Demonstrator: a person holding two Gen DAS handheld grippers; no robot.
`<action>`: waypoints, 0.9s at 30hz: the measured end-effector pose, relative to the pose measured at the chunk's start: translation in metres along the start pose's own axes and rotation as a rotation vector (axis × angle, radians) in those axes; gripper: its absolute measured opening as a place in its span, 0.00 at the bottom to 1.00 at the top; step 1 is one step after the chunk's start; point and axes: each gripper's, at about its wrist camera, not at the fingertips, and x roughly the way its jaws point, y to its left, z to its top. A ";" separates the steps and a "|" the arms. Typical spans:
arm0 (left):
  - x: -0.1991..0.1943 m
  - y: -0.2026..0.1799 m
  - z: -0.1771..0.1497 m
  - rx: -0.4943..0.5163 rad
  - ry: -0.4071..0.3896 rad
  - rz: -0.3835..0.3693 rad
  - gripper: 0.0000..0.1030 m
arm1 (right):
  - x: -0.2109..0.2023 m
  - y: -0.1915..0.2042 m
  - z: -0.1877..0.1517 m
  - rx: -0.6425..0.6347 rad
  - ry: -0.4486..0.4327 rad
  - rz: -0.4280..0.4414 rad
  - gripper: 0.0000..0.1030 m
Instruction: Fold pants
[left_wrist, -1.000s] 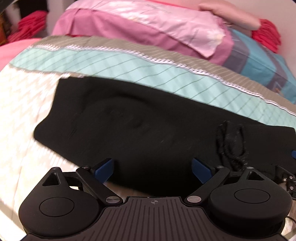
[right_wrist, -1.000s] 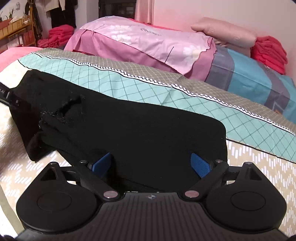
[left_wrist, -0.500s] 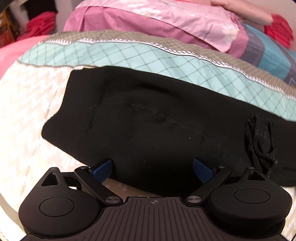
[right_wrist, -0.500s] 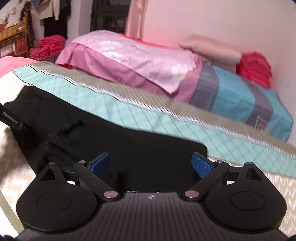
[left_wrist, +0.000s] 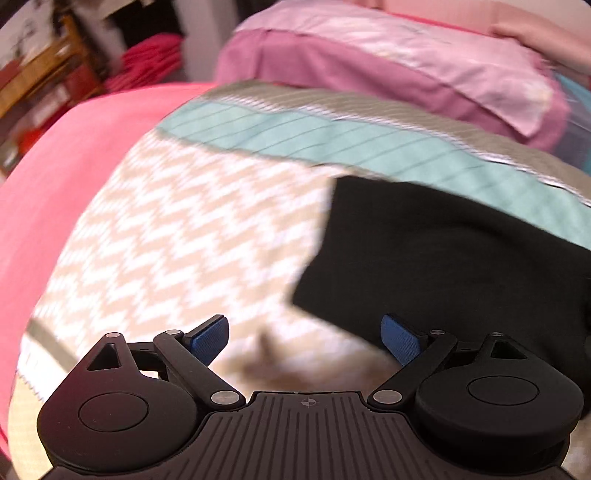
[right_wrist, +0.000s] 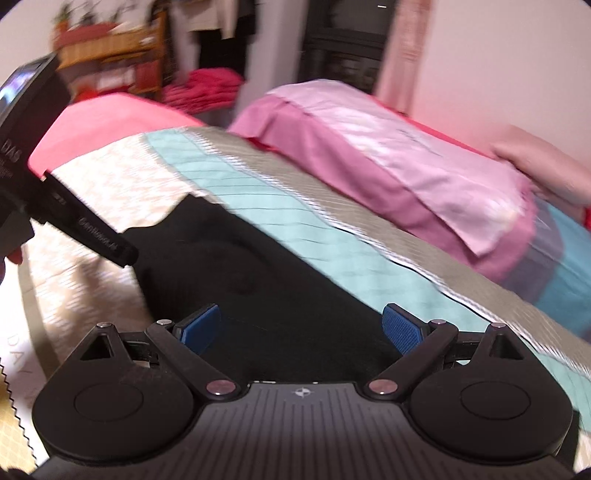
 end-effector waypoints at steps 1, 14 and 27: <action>0.002 0.010 -0.002 -0.016 0.008 0.009 1.00 | 0.006 0.010 0.004 -0.024 0.005 0.016 0.93; 0.015 0.093 -0.044 -0.175 0.072 0.098 1.00 | 0.083 0.134 0.027 -0.244 0.070 0.030 0.93; 0.008 0.080 -0.057 -0.192 0.036 -0.001 1.00 | 0.118 0.102 0.069 -0.012 0.149 0.097 0.22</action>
